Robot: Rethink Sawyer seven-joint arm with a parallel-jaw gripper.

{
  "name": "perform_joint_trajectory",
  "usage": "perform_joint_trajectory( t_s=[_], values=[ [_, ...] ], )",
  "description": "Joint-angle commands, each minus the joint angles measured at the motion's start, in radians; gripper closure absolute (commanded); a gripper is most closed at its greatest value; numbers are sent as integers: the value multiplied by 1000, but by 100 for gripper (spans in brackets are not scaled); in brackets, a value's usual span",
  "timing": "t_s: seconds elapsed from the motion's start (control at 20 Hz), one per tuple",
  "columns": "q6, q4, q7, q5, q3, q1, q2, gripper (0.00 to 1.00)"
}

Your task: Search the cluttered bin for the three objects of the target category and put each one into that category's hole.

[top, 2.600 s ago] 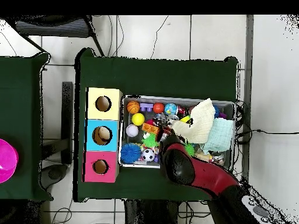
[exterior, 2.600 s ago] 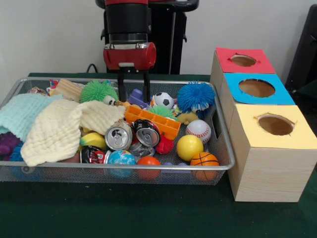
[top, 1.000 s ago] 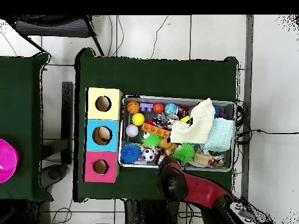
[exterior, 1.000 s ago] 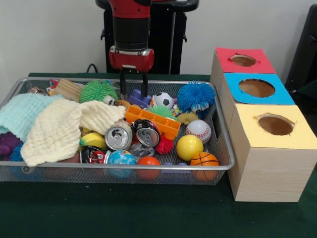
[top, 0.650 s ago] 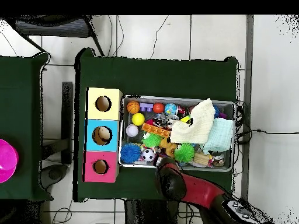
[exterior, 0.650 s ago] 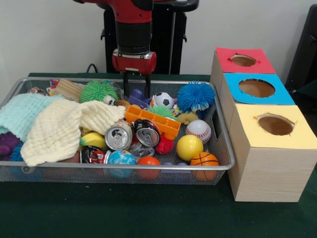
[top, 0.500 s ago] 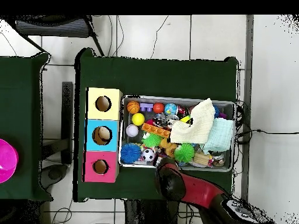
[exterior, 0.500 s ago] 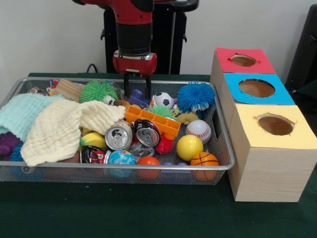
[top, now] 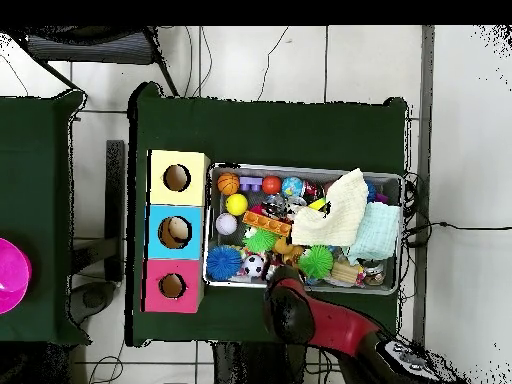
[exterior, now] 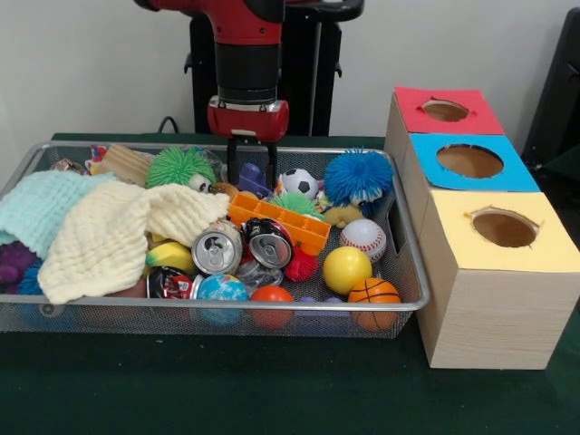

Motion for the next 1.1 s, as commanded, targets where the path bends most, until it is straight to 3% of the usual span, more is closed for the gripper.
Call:
perform_joint_trajectory(
  t_s=[0.05, 0.45, 1.1],
  values=[
    [-115, -79, 198, 41, 7, 33, 10, 0],
    [-166, -111, 197, 47, -7, 42, 91, 0],
    [-159, -161, 148, 100, -117, 123, 113, 0]
  ],
)
